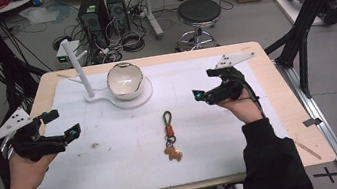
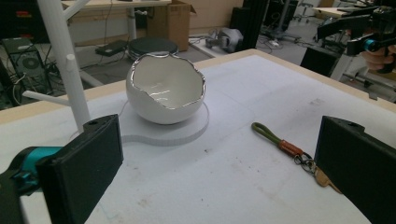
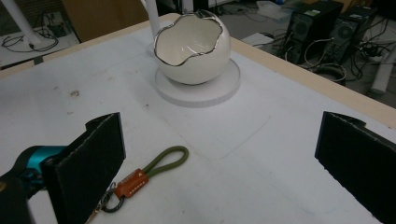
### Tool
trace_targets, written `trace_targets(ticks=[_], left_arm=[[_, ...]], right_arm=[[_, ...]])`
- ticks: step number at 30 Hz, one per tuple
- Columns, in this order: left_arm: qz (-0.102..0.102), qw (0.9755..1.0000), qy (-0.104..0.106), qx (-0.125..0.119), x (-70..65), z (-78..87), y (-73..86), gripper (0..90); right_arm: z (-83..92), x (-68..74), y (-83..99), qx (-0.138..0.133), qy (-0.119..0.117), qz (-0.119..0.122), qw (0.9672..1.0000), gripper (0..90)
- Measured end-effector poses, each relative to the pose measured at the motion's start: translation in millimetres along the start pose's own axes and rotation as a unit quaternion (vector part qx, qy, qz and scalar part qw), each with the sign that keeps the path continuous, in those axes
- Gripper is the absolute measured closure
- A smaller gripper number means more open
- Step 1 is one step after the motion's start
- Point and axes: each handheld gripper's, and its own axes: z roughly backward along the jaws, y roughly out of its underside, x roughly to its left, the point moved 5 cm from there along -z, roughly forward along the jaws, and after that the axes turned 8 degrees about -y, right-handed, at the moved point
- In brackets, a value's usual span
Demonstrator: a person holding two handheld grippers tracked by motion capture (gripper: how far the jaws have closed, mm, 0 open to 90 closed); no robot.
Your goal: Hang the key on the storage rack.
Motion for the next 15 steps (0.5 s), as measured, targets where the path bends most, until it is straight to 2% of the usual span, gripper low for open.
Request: trace_targets(ticks=[2, 5, 6, 10, 15], left_arm=[[0.003, 1.0000, -0.002, -0.002, 0.4, 2.6, 1.9, 1.7], [0.005, 1.0000, -0.008, 0.001, 1.4, 6.5, 5.7, 1.7], [0.005, 1.0000, -0.008, 0.001, 1.4, 6.5, 5.7, 1.7], [0.000, 0.9999, -0.014, -0.001, 0.3, 10.3, 7.7, 1.7], [-0.003, 0.9999, -0.016, 0.003, -2.3, 12.0, 10.6, 1.7]], right_arm=[[-5.0, 1.3, -1.0, 0.004, -0.002, -0.002, 1.0000, 1.0], [-25.3, 4.2, -4.8, 0.008, -0.011, 0.002, 0.9999, 1.0], [-25.3, 4.2, -4.8, 0.008, -0.011, 0.002, 0.9999, 1.0], [-47.4, 7.6, -4.5, 0.029, -0.021, 0.006, 0.9994, 1.0], [-65.5, 3.2, 2.6, 0.049, -0.004, -0.002, 0.9988, 1.0]])
